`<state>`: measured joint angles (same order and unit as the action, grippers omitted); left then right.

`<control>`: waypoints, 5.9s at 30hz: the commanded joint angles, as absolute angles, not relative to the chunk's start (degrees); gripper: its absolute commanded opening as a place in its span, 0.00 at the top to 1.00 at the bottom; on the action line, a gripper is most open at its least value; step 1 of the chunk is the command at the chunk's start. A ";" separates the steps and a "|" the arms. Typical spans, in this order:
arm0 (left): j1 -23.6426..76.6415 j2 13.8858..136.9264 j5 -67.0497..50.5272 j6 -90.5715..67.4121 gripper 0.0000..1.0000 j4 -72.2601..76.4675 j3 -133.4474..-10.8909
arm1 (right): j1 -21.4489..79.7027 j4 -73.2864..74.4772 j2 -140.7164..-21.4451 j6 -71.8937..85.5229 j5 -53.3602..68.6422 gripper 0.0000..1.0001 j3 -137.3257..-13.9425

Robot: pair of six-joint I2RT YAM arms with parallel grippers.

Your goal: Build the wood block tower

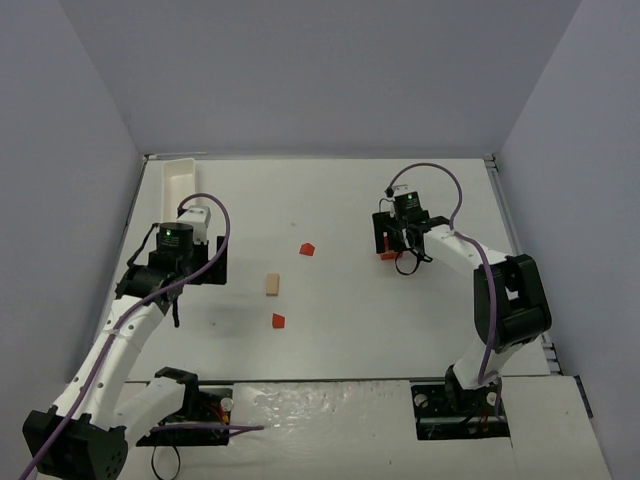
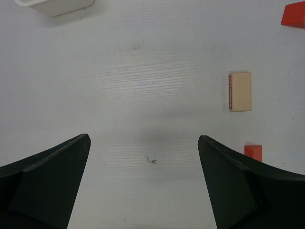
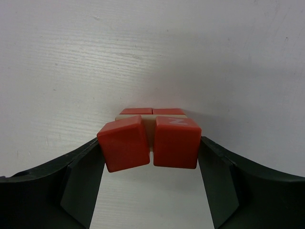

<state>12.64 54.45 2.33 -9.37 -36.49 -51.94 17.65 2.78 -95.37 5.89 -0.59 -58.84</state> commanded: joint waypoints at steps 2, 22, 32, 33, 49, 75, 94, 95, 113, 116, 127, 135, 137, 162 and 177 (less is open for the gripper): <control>12.54 54.69 1.76 -8.73 0.05 -33.60 -53.17 | 17.40 1.41 -94.66 5.27 -0.53 0.30 -61.52; 12.57 55.28 1.41 -8.70 0.05 -33.66 -53.26 | 17.40 1.14 -94.92 4.57 0.97 0.38 -61.52; 12.52 55.20 1.32 -8.66 0.05 -33.66 -53.31 | 17.40 1.23 -94.13 4.57 0.92 0.25 -61.61; 12.57 55.23 1.32 -8.65 0.05 -33.66 -53.35 | 17.40 1.23 -93.72 4.57 0.88 0.23 -61.65; 12.57 53.85 1.67 -8.79 0.05 -33.66 -53.17 | 20.50 2.84 -79.84 3.85 2.20 0.16 -64.26; 12.50 45.06 8.61 -9.43 0.05 -32.98 -52.18 | 49.54 5.34 -112.65 -17.18 20.32 0.00 -85.66; 12.54 46.65 7.67 -9.23 0.05 -32.96 -52.36 | 54.20 7.82 -122.27 -22.63 14.23 0.17 -92.85; 12.57 46.75 7.65 -9.23 0.05 -32.96 -52.38 | 54.27 7.82 -122.43 -22.67 13.77 0.18 -92.98; 12.56 47.37 6.69 -9.06 0.05 -32.96 -52.38 | 54.23 7.73 -123.22 -23.03 12.75 0.32 -93.51; 12.57 47.37 6.61 -9.14 0.05 -32.96 -52.38 | 54.23 7.73 -123.16 -23.09 12.74 0.41 -93.67; 12.57 47.46 6.23 -9.05 0.05 -32.91 -52.38 | 53.22 7.65 -119.18 -21.19 11.58 0.83 -92.87; 12.51 47.35 6.15 -9.08 0.05 -32.96 -52.38 | 52.21 7.65 -117.18 -16.12 8.07 0.52 -93.03; 12.57 47.37 6.15 -9.05 0.05 -32.96 -52.38 | 52.21 7.65 -117.71 -13.33 5.09 0.51 -93.69; 12.49 46.51 6.15 -9.05 0.05 -33.06 -52.22 | 55.03 4.37 -126.52 5.31 -2.83 0.51 -96.37; 12.48 46.58 5.63 -9.05 0.05 -33.05 -52.21 | 54.93 3.08 -118.47 -2.01 -7.13 0.77 -82.00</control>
